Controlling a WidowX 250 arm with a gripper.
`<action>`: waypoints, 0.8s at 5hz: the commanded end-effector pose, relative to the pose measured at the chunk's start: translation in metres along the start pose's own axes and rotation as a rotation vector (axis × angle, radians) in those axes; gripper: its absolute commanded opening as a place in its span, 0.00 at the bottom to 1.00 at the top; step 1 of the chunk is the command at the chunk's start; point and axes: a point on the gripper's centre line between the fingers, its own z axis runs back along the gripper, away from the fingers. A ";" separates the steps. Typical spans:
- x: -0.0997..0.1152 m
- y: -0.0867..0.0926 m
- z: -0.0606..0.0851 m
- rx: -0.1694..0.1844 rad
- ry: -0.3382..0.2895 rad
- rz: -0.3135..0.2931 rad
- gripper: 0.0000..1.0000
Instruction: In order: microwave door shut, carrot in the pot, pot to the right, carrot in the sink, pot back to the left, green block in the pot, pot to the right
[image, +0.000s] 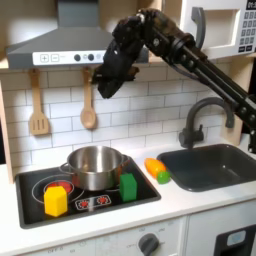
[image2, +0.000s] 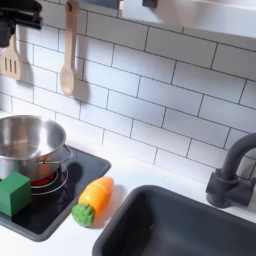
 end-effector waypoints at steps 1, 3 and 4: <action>0.023 0.002 0.019 0.004 -0.102 -0.003 0.00; 0.034 0.004 0.026 0.008 -0.144 -0.013 0.00; 0.041 0.004 0.024 -0.002 -0.159 -0.011 0.00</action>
